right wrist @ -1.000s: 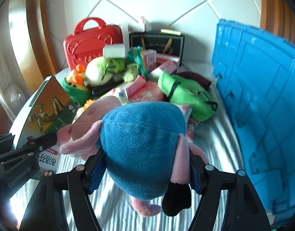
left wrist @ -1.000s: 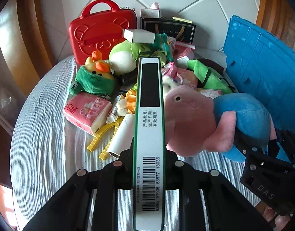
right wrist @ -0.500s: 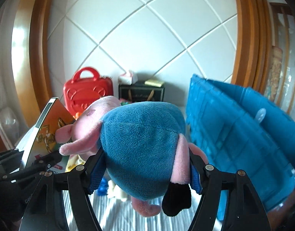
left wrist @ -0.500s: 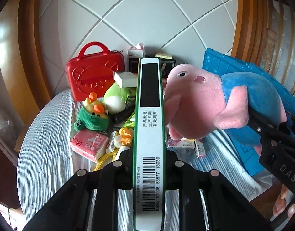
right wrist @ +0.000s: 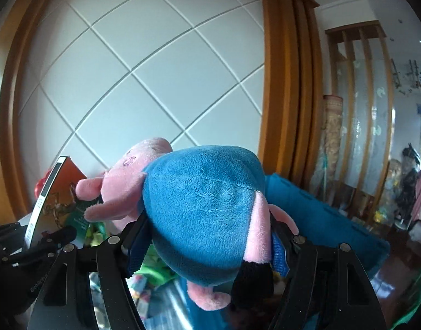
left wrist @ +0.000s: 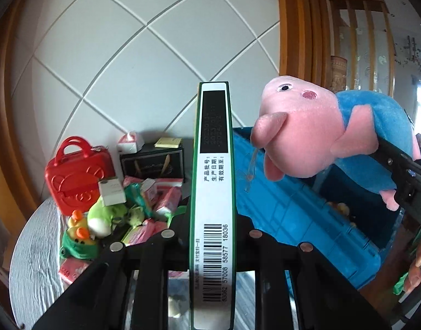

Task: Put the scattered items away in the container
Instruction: 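Carry the pig and barcode box into the blue crate and release both, then withdraw both grippers from the crate back over the pile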

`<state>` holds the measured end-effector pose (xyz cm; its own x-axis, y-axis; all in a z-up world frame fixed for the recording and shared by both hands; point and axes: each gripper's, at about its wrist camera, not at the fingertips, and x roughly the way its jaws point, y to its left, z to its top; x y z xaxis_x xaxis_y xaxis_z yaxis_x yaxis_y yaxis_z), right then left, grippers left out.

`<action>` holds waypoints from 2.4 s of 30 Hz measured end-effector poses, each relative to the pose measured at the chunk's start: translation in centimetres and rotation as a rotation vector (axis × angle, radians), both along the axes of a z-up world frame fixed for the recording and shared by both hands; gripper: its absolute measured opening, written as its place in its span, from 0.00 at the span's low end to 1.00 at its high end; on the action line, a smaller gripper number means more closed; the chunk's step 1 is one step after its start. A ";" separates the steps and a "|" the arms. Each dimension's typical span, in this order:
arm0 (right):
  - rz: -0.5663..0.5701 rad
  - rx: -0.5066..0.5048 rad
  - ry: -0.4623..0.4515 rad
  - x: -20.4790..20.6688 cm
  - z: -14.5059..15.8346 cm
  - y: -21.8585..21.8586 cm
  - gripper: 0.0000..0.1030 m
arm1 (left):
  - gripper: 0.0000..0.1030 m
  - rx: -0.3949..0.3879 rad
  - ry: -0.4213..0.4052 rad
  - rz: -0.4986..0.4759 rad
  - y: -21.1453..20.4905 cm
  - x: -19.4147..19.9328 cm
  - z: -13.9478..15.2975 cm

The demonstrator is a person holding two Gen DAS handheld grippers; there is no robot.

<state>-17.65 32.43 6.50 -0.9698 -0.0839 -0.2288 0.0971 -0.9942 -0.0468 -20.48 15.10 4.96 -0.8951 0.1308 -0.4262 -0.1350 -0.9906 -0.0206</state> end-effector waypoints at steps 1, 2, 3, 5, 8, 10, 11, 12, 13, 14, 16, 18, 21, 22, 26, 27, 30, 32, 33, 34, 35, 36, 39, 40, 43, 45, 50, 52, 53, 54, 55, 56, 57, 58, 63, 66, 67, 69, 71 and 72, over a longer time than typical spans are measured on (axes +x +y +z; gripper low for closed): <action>-0.013 0.002 0.008 -0.1 0.2 1.8 0.70 | 0.18 0.005 0.011 -0.014 2.0 -0.6 0.5; -0.028 0.005 0.016 -0.6 0.3 3.9 0.70 | 0.18 0.008 0.022 -0.027 4.1 -1.3 0.9; -0.044 0.009 0.019 -1.5 0.3 6.1 0.70 | 0.18 0.009 0.029 -0.036 6.3 -2.1 1.2; -0.065 0.017 0.014 -3.2 0.2 9.7 0.70 | 0.18 0.017 0.030 -0.048 10.5 -3.7 1.7; -0.092 0.033 -0.027 -6.6 -0.9 15.0 0.71 | 0.18 0.029 -0.011 -0.053 16.3 -6.3 1.8; -0.098 0.046 -0.059 -8.6 -1.5 17.9 0.71 | 0.18 0.017 -0.051 -0.063 19.9 -7.9 1.3; -0.100 0.057 -0.076 -9.5 -1.9 19.0 0.71 | 0.18 -0.004 -0.074 -0.058 21.6 -8.5 0.8; -0.103 0.068 -0.094 -10.3 -2.4 20.1 0.71 | 0.18 -0.027 -0.106 -0.049 23.1 -9.2 0.2; -0.100 0.076 -0.115 -10.8 -2.9 21.0 0.71 | 0.18 -0.046 -0.151 -0.040 24.2 -9.9 -0.6; -0.091 0.080 -0.139 -11.3 -3.5 21.8 0.72 | 0.18 -0.056 -0.204 -0.033 25.2 -10.6 -1.5; -0.066 0.075 -0.180 -12.7 -4.8 23.2 0.72 | 0.18 -0.069 -0.309 -0.014 26.5 -11.7 -3.2; -0.040 0.072 -0.218 -13.6 -5.9 24.0 0.72 | 0.18 -0.093 -0.382 0.024 27.1 -12.3 -4.7; -0.010 0.070 -0.248 -14.0 -7.1 24.1 0.64 | 0.19 -0.110 -0.449 0.063 27.4 -12.7 -6.0; -0.001 0.066 -0.250 -14.0 -7.3 24.1 0.53 | 0.20 -0.109 -0.445 0.073 27.2 -12.6 -6.0; 0.013 0.055 -0.259 -15.3 -7.6 25.1 0.39 | 0.51 -0.114 -0.408 0.094 27.0 -11.6 -5.7; 0.014 0.050 -0.258 -15.3 -7.7 25.1 0.39 | 0.65 -0.112 -0.389 0.098 26.8 -11.2 -5.4; 0.026 0.043 -0.262 -14.7 -7.8 24.8 0.48 | 0.77 -0.112 -0.351 0.099 26.2 -10.4 -5.2; 0.032 0.039 -0.260 -14.5 -8.0 24.9 0.60 | 0.77 -0.109 -0.343 0.086 26.1 -9.9 -5.1; 0.035 0.036 -0.260 -14.2 -8.1 25.0 0.68 | 0.77 -0.109 -0.339 0.083 26.1 -9.8 -5.0; 0.037 0.033 -0.262 -14.0 -8.2 25.0 0.71 | 0.77 -0.107 -0.338 0.078 26.2 -9.5 -5.0; 0.038 0.031 -0.263 -13.8 -8.2 25.0 0.75 | 0.77 -0.103 -0.339 0.073 26.3 -9.3 -5.0; 0.041 0.029 -0.264 -13.5 -8.3 25.0 0.78 | 0.77 -0.099 -0.339 0.068 26.4 -9.0 -5.0; 0.051 0.023 -0.262 -12.6 -8.6 25.2 0.84 | 0.77 -0.090 -0.333 0.061 26.8 -8.1 -5.2; 0.053 0.020 -0.260 -12.2 -8.6 25.3 0.87 | 0.77 -0.086 -0.329 0.058 26.9 -7.7 -5.3; 0.059 0.013 -0.250 -11.3 -8.6 25.9 1.00 | 0.78 -0.083 -0.316 0.054 27.4 -6.6 -5.5; 0.060 0.008 -0.240 -10.7 -8.6 26.1 1.00 | 0.78 -0.076 -0.311 0.051 27.6 -5.9 -5.6; 0.063 -0.014 -0.224 -9.7 -8.5 27.1 1.00 | 0.79 -0.049 -0.298 0.058 27.6 -4.5 -5.6; 0.066 -0.022 -0.228 -9.6 -8.6 27.4 1.00 | 0.79 -0.037 -0.292 0.060 27.5 -4.0 -5.5; 0.067 -0.025 -0.231 -9.6 -8.7 27.5 1.00 | 0.79 -0.035 -0.287 0.059 27.5 -3.8 -5.5; 0.067 -0.027 -0.236 -9.7 -8.8 27.6 1.00 | 0.80 -0.036 -0.281 0.062 27.5 -3.5 -5.5; 0.067 -0.028 -0.242 -9.8 -9.0 27.6 1.00 | 0.80 -0.039 -0.272 0.068 27.5 -3.3 -5.4; 0.066 -0.028 -0.249 -9.9 -9.2 27.5 1.00 | 0.80 -0.044 -0.263 0.073 27.4 -3.0 -5.3; 0.065 -0.029 -0.256 -10.1 -9.4 27.5 1.00 | 0.80 -0.049 -0.257 0.077 27.4 -2.9 -5.3; 0.064 -0.030 -0.261 -10.2 -9.6 27.3 1.00 | 0.80 -0.050 -0.252 0.081 27.3 -2.7 -5.2; 0.080 -0.041 -0.267 -10.2 -9.8 26.6 1.00 | 0.80 -0.045 -0.221 0.109 26.2 -1.6 -4.5; 0.091 -0.038 -0.261 -10.0 -9.6 25.7 1.00 | 0.80 -0.038 -0.196 0.125 25.2 -0.9 -3.9; 0.096 -0.036 -0.259 -9.9 -9.5 25.4 1.00 | 0.80 -0.036 -0.187 0.130 24.9 -0.7 -3.8; 0.102 -0.028 -0.252 -9.5 -9.2 24.5 1.00 | 0.80 -0.031 -0.175 0.138 24.0 -0.3 -3.5; 0.106 -0.024 -0.240 -9.1 -8.8 23.6 1.00 | 0.80 -0.024 -0.164 0.140 23.0 0.1 -3.1; 0.107 -0.022 -0.231 -8.8 -8.5 23.0 1.00 | 0.80 -0.021 -0.158 0.142 22.4 0.3 -2.9</action>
<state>-26.48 55.48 -1.96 -0.8773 -0.1910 -0.4403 0.2075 -0.9782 0.0109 -20.17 37.47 2.07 -0.8256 -0.0025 -0.5642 0.0094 -0.9999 -0.0093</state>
